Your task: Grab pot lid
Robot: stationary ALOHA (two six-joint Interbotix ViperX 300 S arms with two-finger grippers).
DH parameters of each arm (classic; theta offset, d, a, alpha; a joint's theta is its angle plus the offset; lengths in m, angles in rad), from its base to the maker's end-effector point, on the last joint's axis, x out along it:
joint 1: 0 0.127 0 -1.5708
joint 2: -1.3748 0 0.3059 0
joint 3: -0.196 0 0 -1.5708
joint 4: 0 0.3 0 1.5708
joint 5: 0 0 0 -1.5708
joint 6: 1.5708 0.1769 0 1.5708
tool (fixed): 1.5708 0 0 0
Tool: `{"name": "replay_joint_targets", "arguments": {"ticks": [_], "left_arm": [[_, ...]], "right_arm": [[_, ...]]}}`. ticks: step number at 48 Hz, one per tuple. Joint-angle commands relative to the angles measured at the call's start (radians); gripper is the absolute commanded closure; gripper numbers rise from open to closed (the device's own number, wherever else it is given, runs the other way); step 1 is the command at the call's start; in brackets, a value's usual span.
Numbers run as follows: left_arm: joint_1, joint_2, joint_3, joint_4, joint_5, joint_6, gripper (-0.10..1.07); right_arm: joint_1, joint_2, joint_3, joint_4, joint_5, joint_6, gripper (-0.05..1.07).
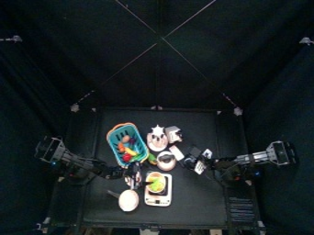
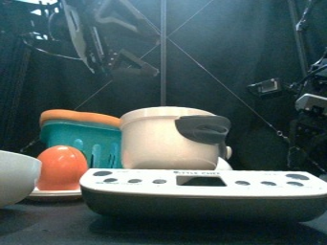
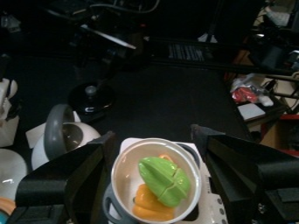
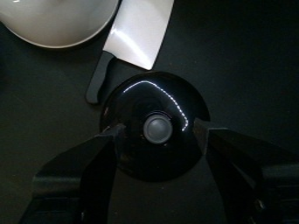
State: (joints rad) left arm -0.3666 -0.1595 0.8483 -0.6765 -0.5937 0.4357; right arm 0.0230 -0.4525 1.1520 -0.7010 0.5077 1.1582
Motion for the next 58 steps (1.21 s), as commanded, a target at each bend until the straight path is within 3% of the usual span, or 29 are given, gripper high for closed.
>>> {"name": "replay_joint_targets", "arguments": {"ticks": [1,26,58], "left_arm": [[-0.017,-0.012,-0.002,-0.020,-0.052,0.002,-0.04],[-0.029,-0.011,0.014,-0.041,-0.081,0.000,-0.04],[-0.029,-0.009,0.017,-0.058,-0.083,0.002,-0.04]], "right_arm": [[-0.006,0.009,-0.008,-0.002,-0.012,0.000,0.08],[-0.025,0.095,-0.005,-0.002,-0.026,0.000,0.08],[-0.026,0.109,-0.006,-0.006,-0.057,0.000,0.10]]}}
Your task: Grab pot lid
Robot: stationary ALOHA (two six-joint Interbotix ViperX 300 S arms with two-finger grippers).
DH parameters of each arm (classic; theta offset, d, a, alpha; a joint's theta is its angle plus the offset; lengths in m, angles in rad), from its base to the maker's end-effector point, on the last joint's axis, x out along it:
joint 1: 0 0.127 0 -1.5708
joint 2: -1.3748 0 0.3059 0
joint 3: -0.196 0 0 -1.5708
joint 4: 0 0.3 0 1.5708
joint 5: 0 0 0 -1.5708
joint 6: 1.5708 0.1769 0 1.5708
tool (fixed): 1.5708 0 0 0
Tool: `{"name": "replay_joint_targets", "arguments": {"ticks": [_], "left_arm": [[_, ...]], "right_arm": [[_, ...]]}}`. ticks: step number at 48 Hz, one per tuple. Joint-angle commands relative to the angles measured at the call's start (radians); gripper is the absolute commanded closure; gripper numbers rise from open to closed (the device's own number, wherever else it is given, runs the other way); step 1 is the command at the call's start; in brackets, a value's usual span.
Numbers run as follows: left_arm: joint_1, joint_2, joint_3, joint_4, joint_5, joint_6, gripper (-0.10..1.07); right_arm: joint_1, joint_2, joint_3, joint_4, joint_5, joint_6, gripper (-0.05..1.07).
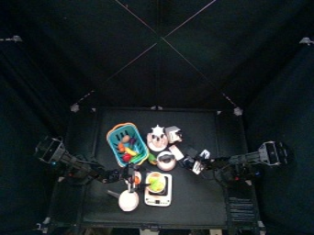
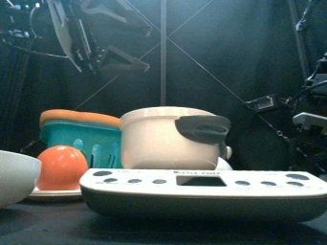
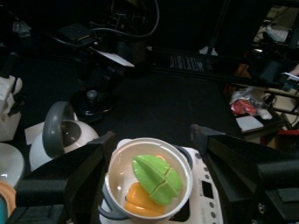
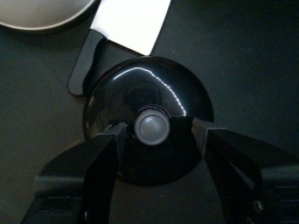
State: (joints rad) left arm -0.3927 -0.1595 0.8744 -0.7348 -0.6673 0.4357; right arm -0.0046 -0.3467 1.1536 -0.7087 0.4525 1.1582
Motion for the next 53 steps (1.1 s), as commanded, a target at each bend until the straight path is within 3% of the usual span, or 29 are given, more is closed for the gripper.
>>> {"name": "replay_joint_targets", "arguments": {"ticks": [1,20,37,53], "left_arm": [[-0.003,-0.009,-0.009,0.000,-0.009,0.002,-0.04],[-0.003,-0.009,-0.009,0.000,-0.009,0.002,-0.04],[-0.003,-0.009,-0.008,-0.005,-0.009,0.002,-0.04],[-0.003,-0.009,-0.008,-0.021,-0.011,0.000,-0.04]], "right_arm": [[0.002,0.003,-0.009,0.002,-0.002,0.000,0.11],[-0.002,-0.003,-0.014,0.012,0.000,0.002,0.51],[0.032,-0.081,-0.092,0.098,0.025,0.002,0.53],[0.081,-0.110,-0.103,0.121,0.063,0.002,0.53]]}}
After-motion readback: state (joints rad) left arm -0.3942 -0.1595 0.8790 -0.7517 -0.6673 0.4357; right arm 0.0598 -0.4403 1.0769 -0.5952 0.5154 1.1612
